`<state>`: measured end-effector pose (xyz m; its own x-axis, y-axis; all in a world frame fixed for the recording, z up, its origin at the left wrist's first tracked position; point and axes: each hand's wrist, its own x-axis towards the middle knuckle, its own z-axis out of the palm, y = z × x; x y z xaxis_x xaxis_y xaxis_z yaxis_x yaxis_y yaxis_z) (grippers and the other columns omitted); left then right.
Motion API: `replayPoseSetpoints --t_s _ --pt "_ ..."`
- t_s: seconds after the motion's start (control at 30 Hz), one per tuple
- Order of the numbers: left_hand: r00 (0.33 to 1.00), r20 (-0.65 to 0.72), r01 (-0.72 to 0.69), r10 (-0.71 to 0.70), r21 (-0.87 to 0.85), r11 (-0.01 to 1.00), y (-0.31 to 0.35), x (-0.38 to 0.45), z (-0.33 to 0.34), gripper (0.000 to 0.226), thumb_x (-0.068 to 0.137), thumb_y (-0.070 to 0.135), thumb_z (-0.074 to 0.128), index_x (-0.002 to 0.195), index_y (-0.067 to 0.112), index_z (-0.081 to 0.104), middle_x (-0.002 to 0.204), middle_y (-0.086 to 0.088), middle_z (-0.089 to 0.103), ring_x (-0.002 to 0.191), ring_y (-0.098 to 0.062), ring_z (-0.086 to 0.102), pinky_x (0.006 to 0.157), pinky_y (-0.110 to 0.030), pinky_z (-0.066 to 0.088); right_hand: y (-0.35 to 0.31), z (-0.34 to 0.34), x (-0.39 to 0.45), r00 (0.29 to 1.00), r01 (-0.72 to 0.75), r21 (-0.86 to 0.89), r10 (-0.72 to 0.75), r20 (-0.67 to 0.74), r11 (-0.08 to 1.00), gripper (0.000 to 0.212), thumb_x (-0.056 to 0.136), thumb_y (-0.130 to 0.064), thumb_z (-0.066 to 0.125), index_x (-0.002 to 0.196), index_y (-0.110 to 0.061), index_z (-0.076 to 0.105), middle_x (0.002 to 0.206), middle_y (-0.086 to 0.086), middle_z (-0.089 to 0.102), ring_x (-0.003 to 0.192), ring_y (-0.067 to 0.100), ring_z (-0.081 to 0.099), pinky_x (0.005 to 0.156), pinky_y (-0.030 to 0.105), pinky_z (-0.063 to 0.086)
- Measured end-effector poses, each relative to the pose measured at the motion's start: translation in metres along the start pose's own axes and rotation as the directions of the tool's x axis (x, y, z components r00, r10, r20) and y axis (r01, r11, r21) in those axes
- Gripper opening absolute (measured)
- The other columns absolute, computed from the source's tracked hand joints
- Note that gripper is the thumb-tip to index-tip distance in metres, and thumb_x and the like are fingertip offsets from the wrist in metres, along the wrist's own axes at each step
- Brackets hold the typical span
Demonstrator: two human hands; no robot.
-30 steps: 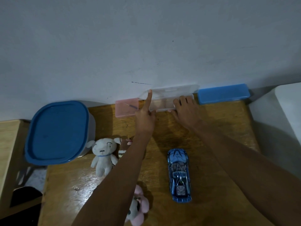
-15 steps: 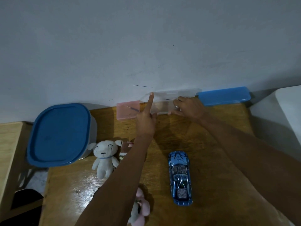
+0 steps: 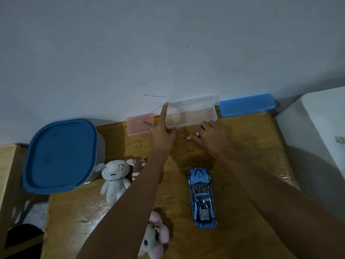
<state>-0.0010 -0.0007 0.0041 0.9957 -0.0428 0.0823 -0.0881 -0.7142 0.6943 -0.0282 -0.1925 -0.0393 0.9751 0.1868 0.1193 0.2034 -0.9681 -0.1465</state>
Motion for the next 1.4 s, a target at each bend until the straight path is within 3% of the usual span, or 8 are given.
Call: replayPoseSetpoints --t_s 0.13,0.27,0.4,0.67,0.93,1.17,1.27,1.4 --pt "1.0 -0.013 -0.012 0.012 0.003 1.0 -0.002 -0.002 0.003 0.088 0.087 0.012 0.074 0.158 0.031 0.025 0.095 -0.007 0.065 0.072 -0.021 0.067 0.061 -0.037 0.061 -0.001 0.002 -0.006 0.996 -0.048 -0.048 0.044 -0.079 0.998 0.061 0.091 -0.066 0.044 0.103 -0.01 0.065 0.101 0.012 0.062 0.095 0.028 0.058 0.061 0.035 0.051" --pt "1.0 -0.021 0.014 -0.014 0.01 1.0 -0.003 -0.001 0.006 0.087 0.089 0.011 0.071 0.158 0.033 0.024 0.094 -0.006 0.061 0.072 -0.022 0.065 0.06 -0.04 0.06 -0.003 0.003 -0.009 0.995 -0.08 -0.045 0.076 -0.069 0.996 0.048 0.099 -0.056 0.04 0.104 -0.013 0.06 0.106 0.011 0.059 0.098 0.027 0.054 0.078 0.039 0.046" --pt "1.0 -0.02 0.007 -0.007 0.004 1.0 -0.003 -0.001 0.006 0.086 0.088 0.01 0.071 0.158 0.032 0.025 0.09 0.002 0.054 0.072 -0.022 0.065 0.061 -0.036 0.059 0.0 0.004 -0.014 0.994 -0.076 0.0 0.076 -0.082 0.997 0.043 0.101 -0.053 0.041 0.103 -0.014 0.061 0.11 0.009 0.059 0.101 0.027 0.054 0.082 0.039 0.042" --pt "1.0 -0.018 -0.002 0.002 0.027 1.0 -0.008 0.002 0.008 0.088 0.088 0.012 0.073 0.157 0.034 0.025 0.096 -0.006 0.061 0.067 -0.019 0.063 0.056 -0.031 0.054 0.0 -0.001 -0.015 0.994 -0.057 0.057 0.062 -0.088 0.997 0.04 0.099 -0.051 0.046 0.103 -0.016 0.065 0.11 0.006 0.06 0.102 0.025 0.055 0.084 0.038 0.041" --pt "1.0 0.0 0.007 -0.007 0.055 0.998 -0.007 0.002 0.009 0.097 0.088 0.013 0.072 0.156 0.047 0.012 0.11 -0.013 0.061 0.077 -0.026 0.067 0.065 -0.045 0.062 0.003 -0.012 -0.015 0.989 -0.04 0.163 0.062 -0.133 0.986 0.034 0.096 -0.051 0.054 0.104 -0.02 0.064 0.111 0.003 0.059 0.105 0.022 0.053 0.087 0.038 0.044" --pt "0.999 0.02 0.031 -0.031 -0.008 0.999 -0.007 0.001 0.004 0.104 0.089 0.005 0.068 0.155 0.05 0.001 0.119 -0.012 0.061 0.076 -0.021 0.067 0.07 -0.046 0.062 0.007 -0.039 0.03 0.892 -0.215 0.323 0.32 -0.318 0.922 0.029 0.097 -0.029 0.061 0.125 -0.022 0.063 0.107 0.006 0.059 0.099 0.026 0.053 0.08 0.039 0.046" --pt "1.0 0.009 0.015 -0.016 0.019 1.0 -0.009 0.0 0.005 0.096 0.091 0.006 0.067 0.157 0.045 0.01 0.116 -0.013 0.063 0.078 -0.021 0.066 0.07 -0.042 0.062 0.006 -0.042 0.032 0.893 -0.265 0.316 0.355 -0.275 0.911 0.027 0.095 -0.028 0.065 0.121 -0.022 0.068 0.102 0.007 0.056 0.094 0.027 0.051 0.077 0.041 0.048" --pt "0.999 0.026 -0.021 0.02 0.007 1.0 -0.016 0.0 0.009 0.069 0.091 0.007 0.068 0.15 0.029 0.041 0.126 -0.01 0.063 0.091 -0.017 0.065 0.085 -0.043 0.061 0.004 -0.037 0.017 0.898 -0.318 0.298 0.387 -0.211 0.9 0.018 0.091 -0.027 0.071 0.108 -0.024 0.073 0.104 0.007 0.054 0.097 0.025 0.048 0.074 0.035 0.047"
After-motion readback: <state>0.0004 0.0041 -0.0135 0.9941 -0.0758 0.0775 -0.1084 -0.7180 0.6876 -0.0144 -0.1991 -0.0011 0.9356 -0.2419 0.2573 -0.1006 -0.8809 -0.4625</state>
